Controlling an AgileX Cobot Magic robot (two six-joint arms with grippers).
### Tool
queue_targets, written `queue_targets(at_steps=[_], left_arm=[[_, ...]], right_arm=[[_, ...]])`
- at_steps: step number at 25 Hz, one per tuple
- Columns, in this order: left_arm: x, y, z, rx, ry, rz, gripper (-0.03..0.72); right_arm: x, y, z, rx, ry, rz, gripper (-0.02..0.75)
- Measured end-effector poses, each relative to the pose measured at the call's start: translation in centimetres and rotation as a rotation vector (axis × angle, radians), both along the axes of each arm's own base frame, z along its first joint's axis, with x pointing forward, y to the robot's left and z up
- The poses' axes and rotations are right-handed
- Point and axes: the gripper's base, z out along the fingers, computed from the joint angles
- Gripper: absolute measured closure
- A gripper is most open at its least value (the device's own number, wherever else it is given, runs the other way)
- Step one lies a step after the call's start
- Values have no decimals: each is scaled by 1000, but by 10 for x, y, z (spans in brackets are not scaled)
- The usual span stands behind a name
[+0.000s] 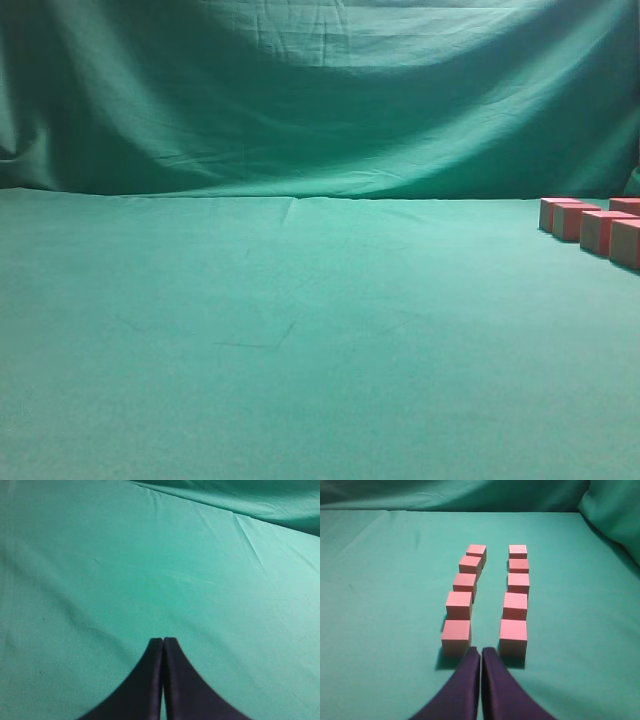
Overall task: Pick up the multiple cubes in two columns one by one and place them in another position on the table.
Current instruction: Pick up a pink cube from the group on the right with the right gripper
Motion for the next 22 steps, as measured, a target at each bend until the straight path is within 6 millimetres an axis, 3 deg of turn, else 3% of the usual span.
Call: queue_targets(at_steps=[22], left_arm=[[0,0,0,0,0,0,688]], right_arm=[[0,0,0,0,0,0,738]])
